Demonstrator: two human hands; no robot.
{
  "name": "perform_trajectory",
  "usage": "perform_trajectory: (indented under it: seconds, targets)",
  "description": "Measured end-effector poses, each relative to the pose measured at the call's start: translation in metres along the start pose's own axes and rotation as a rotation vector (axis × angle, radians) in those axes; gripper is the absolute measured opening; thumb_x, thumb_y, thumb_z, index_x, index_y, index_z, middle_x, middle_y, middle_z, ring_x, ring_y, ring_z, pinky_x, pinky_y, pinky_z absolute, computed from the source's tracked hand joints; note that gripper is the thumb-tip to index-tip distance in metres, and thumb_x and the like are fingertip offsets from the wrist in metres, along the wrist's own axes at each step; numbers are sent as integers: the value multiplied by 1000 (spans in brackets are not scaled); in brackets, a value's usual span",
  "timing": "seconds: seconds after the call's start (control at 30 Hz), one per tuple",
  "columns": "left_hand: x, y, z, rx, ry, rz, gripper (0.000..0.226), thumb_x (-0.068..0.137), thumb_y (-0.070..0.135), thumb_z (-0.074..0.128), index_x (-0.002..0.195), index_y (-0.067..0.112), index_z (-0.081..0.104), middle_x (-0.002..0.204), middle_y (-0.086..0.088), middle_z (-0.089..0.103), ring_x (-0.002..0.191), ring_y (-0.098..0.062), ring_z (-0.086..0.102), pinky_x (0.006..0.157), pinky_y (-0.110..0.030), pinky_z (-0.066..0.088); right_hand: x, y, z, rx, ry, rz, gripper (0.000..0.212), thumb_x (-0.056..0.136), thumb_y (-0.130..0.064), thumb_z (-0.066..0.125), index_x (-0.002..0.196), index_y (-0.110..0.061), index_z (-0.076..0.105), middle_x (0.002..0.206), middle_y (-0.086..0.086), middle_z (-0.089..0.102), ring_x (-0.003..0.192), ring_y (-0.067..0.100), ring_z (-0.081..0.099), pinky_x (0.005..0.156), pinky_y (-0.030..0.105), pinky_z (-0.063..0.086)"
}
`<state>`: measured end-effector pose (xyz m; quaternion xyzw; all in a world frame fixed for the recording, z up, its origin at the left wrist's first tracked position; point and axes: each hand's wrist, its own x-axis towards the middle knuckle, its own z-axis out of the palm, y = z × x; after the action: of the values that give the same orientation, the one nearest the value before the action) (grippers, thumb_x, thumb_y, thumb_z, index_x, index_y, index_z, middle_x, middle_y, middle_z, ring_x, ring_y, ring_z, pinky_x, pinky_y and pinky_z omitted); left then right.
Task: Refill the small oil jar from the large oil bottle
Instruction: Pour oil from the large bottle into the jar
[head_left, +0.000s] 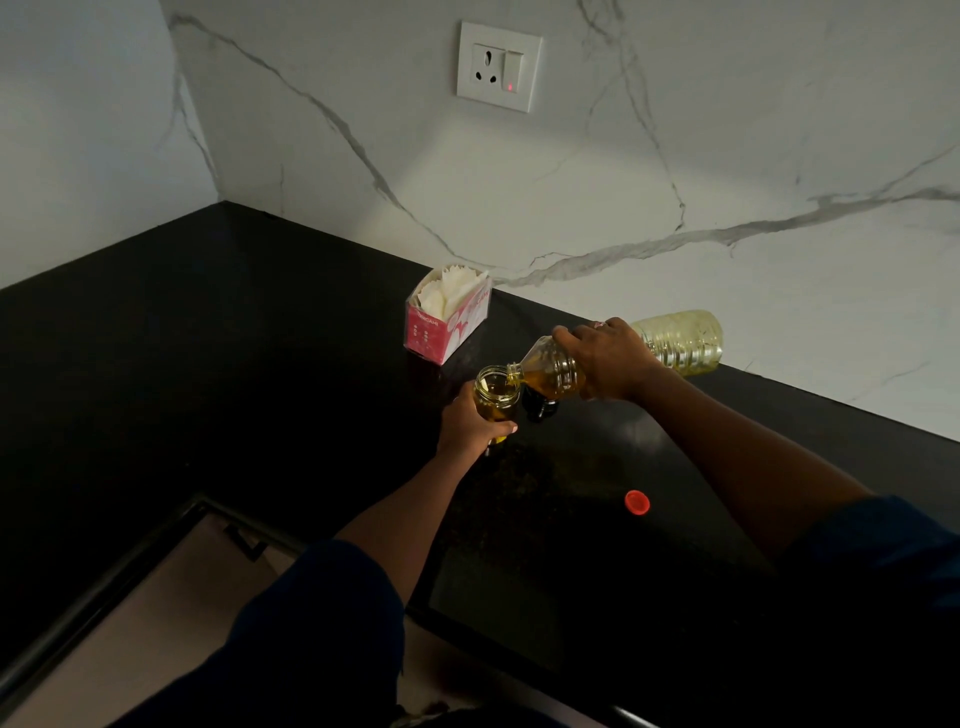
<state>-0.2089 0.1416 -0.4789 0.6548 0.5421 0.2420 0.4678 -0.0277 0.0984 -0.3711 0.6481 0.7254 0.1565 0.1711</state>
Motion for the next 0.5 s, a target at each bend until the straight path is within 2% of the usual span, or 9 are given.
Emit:
perform_trajectory:
  seconds: [0.5]
  targets:
    - [1,-1,-1,13,-13,-7,81,65,21,83,133,16,40,134,-6,50,128,-24,44,100,-36,41,1,-1,-1,-22,-14,9,91,71,-40,74,141,-14,22,133,12,49,118,28,52,99,41,38]
